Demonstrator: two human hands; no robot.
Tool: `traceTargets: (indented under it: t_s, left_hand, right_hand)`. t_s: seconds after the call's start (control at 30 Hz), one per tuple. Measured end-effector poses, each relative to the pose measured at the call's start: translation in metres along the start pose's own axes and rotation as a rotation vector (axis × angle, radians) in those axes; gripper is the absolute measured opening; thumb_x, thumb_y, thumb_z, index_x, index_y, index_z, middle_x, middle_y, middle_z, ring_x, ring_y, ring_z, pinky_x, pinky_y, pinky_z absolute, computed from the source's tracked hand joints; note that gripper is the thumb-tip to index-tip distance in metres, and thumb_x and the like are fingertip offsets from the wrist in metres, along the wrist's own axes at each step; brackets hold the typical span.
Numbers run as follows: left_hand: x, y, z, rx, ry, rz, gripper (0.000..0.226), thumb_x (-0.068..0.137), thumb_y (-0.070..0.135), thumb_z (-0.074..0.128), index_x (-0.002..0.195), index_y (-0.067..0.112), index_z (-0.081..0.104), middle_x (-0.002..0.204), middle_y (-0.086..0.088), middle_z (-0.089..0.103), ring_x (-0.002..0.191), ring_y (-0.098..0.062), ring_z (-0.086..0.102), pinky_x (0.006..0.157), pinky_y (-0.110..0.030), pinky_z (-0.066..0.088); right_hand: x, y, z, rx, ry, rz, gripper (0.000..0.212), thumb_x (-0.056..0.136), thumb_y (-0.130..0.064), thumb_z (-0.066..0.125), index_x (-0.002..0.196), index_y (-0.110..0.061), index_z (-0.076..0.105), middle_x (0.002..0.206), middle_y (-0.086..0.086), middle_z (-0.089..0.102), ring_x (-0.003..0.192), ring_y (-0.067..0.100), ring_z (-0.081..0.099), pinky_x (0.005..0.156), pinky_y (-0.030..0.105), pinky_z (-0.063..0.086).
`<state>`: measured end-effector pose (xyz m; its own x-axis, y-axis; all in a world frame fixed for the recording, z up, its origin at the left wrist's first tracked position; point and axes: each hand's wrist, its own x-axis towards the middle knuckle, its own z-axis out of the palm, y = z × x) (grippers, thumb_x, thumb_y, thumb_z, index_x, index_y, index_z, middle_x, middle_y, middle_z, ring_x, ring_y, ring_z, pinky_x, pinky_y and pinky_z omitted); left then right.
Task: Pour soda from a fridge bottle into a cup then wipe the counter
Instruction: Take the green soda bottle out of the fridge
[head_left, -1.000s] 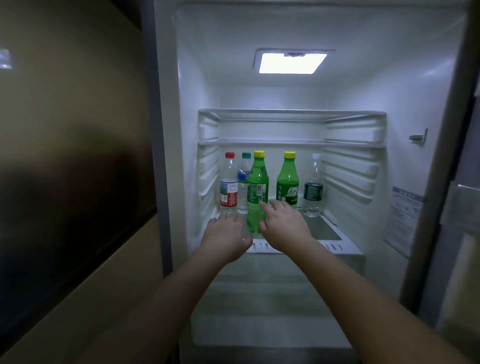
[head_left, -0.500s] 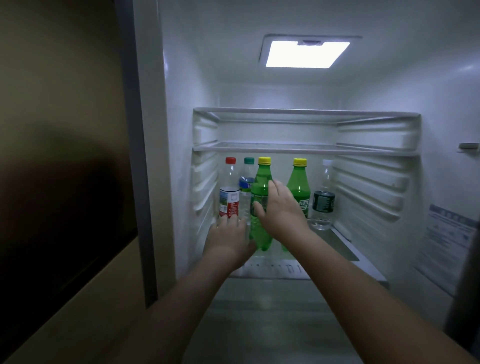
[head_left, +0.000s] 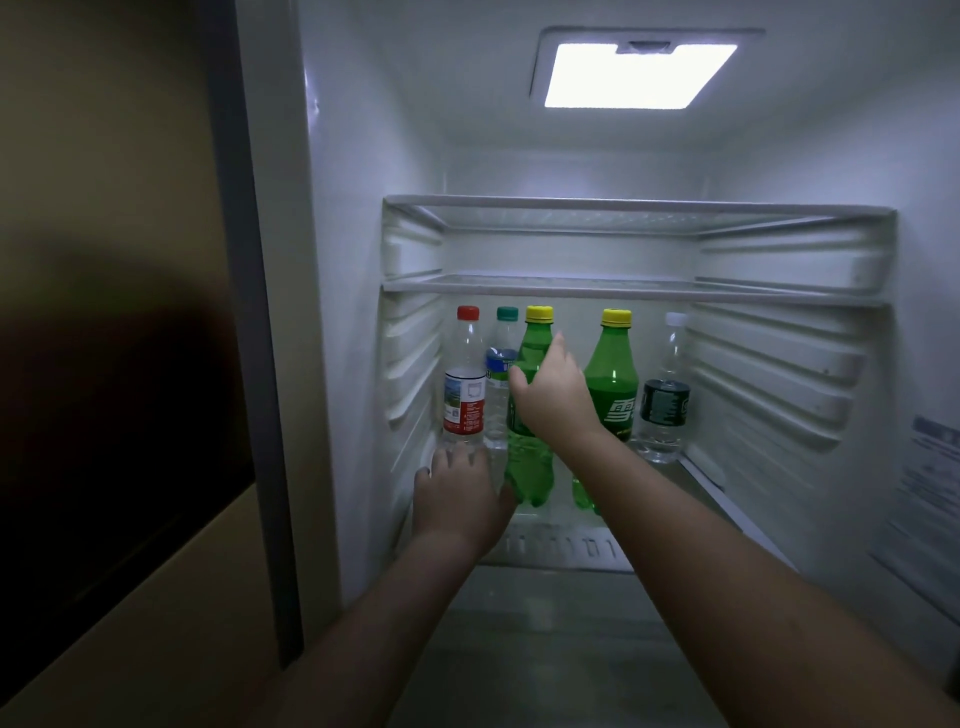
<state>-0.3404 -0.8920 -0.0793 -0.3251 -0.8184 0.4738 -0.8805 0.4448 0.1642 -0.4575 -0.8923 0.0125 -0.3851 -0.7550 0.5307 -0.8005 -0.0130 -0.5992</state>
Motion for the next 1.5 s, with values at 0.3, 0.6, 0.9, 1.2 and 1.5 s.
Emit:
traceTargets:
  t_s: [0.3, 0.6, 0.9, 1.2, 1.5]
  left_hand:
    - [-0.002, 0.0, -0.004, -0.24, -0.157, -0.098, 0.051, 0.09, 0.046, 0.046, 0.134, 0.021, 0.044, 0.135, -0.005, 0.05, 0.122, -0.027, 0.047, 0.097, -0.044, 0.043]
    - [-0.005, 0.005, -0.014, -0.625, -0.187, -0.184, 0.033, 0.098, 0.031, 0.036, 0.122, 0.018, 0.055, 0.123, -0.009, 0.06, 0.107, -0.027, 0.056, 0.09, -0.036, 0.046]
    - [-0.016, 0.014, -0.033, -1.38, -0.36, -0.566, 0.025, 0.099, 0.031, 0.045, 0.091, 0.018, 0.064, 0.102, -0.011, 0.069, 0.101, -0.03, 0.063, 0.091, -0.037, 0.049]
    - [-0.015, 0.016, -0.045, -1.621, -0.479, -0.761, 0.025, 0.099, 0.029, 0.049, 0.097, 0.005, 0.057, 0.089, -0.02, 0.063, 0.079, -0.029, 0.062, 0.067, -0.033, 0.051]
    - [-0.018, 0.017, -0.048, -1.637, -0.53, -0.765, 0.051, 0.099, 0.049, 0.04, 0.114, 0.002, 0.057, 0.102, -0.027, 0.064, 0.091, -0.036, 0.065, 0.07, -0.037, 0.054]
  right_hand:
    - [0.01, 0.004, 0.008, 0.146, 0.006, 0.136, 0.09, 0.076, -0.043, 0.076, 0.142, -0.012, 0.023, 0.12, 0.011, 0.055, 0.103, 0.026, 0.06, 0.081, 0.037, 0.055]
    - [-0.008, 0.014, 0.005, 0.196, 0.064, 0.001, 0.06, 0.077, -0.037, 0.077, 0.12, -0.016, 0.041, 0.096, -0.002, 0.057, 0.086, 0.015, 0.059, 0.072, 0.029, 0.052]
    - [-0.018, 0.009, 0.001, 0.21, 0.044, -0.022, 0.058, 0.074, -0.042, 0.078, 0.114, -0.016, 0.045, 0.095, -0.002, 0.064, 0.085, 0.015, 0.064, 0.074, 0.037, 0.058]
    - [-0.024, 0.002, -0.005, 0.141, 0.022, 0.021, 0.062, 0.073, -0.046, 0.078, 0.118, -0.018, 0.045, 0.1, -0.001, 0.064, 0.087, 0.017, 0.064, 0.075, 0.04, 0.058]
    - [-0.036, -0.003, -0.018, 0.079, 0.017, 0.074, 0.074, 0.075, -0.047, 0.076, 0.131, -0.017, 0.039, 0.096, -0.003, 0.06, 0.082, 0.015, 0.062, 0.068, 0.034, 0.057]
